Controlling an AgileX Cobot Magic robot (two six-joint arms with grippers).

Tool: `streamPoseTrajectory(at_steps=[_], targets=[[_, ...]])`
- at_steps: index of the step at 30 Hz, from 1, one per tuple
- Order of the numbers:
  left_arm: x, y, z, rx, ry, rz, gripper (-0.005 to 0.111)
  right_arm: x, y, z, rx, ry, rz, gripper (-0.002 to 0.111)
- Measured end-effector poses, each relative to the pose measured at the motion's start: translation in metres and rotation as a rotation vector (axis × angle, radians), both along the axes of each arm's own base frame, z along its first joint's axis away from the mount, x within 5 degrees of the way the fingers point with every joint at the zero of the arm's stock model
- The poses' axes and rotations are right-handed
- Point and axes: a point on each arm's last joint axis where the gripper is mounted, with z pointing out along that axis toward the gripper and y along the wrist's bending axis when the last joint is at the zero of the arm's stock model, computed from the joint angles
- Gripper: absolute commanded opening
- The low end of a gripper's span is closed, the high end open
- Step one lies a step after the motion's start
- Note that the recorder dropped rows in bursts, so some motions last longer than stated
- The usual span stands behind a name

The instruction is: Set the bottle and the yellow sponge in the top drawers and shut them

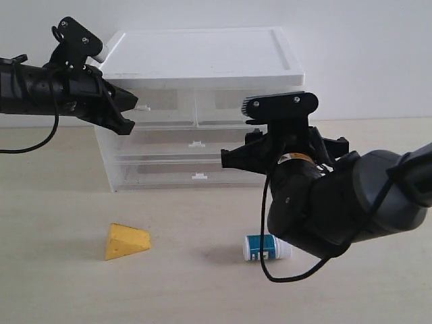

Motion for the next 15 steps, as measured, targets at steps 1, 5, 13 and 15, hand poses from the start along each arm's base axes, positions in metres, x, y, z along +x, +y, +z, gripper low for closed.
streamPoseTrajectory(at_steps=[1, 5, 13, 15], targets=[[0.000, 0.000, 0.000, 0.000, 0.000, 0.000, 0.004, 0.000, -0.001, 0.000, 0.025, 0.001, -0.009, 0.050], [0.000, 0.000, 0.000, 0.000, 0.000, 0.000, 0.004, 0.004, -0.006, -0.002, 0.332, 0.031, -0.082, 0.050], [0.000, 0.000, 0.000, -0.007, 0.003, 0.002, 0.004, 0.008, 0.006, 0.002, 1.192, 0.130, -0.074, 0.050], [0.000, 0.000, 0.000, -0.009, 0.004, 0.001, 0.004, 0.010, 0.002, 0.001, 1.315, 0.148, -0.086, 0.050]])
